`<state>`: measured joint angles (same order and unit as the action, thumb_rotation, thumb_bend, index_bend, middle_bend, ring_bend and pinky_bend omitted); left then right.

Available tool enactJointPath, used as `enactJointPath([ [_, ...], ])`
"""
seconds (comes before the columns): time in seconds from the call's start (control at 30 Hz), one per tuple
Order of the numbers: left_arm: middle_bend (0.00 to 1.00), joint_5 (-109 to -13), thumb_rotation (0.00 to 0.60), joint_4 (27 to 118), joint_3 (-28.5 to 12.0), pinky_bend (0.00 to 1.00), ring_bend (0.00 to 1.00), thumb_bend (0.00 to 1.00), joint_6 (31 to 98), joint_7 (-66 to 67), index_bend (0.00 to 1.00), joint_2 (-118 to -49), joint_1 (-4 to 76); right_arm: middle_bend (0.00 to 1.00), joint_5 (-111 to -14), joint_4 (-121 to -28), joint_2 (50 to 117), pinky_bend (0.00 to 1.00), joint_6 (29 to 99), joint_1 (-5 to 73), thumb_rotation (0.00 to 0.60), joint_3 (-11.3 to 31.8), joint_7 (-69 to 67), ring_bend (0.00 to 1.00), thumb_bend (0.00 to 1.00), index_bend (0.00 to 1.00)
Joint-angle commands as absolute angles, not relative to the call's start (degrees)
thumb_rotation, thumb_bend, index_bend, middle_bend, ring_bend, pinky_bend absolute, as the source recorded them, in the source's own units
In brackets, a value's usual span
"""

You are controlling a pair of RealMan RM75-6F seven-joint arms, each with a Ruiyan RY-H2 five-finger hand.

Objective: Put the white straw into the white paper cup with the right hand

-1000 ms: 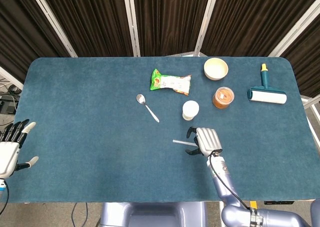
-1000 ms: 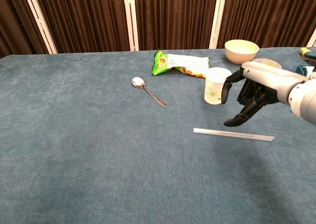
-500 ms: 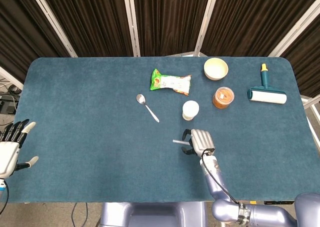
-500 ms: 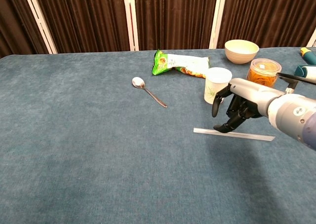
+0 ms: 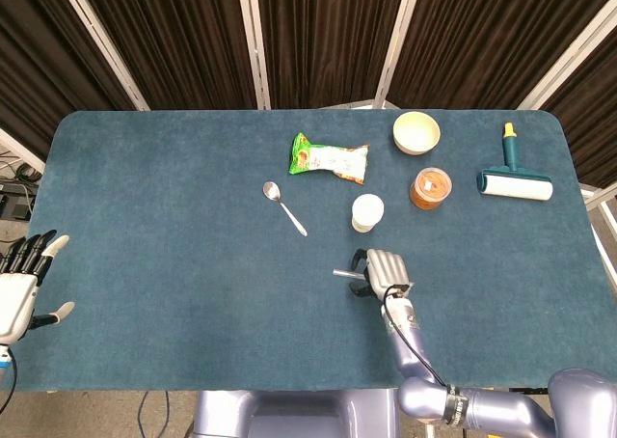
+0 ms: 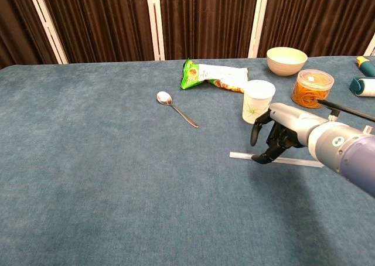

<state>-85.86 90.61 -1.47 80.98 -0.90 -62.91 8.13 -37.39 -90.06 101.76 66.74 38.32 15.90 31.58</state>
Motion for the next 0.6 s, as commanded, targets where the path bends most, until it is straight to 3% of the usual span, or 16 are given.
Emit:
enactJointPath([
  [0.03,0.00,-85.86,0.600,90.57,-1.46,0.00,0.00,0.20,80.98,-0.94,0.07,-62.91,8.12,1.00,-36.81,-88.54,102.69,1.00,66.65,38.51,0.600,16.26,31.11,0.99,0.27,0.50],
  [0.6,0.00,-85.83,0.600,90.58,-1.45,0.00,0.00,0.20,80.98,-0.95,0.07,-62.90,8.13,1.00,-34.96,-84.13,104.63,1.00,65.07,38.71,0.600,16.25,30.86,0.99,0.30,0.50],
])
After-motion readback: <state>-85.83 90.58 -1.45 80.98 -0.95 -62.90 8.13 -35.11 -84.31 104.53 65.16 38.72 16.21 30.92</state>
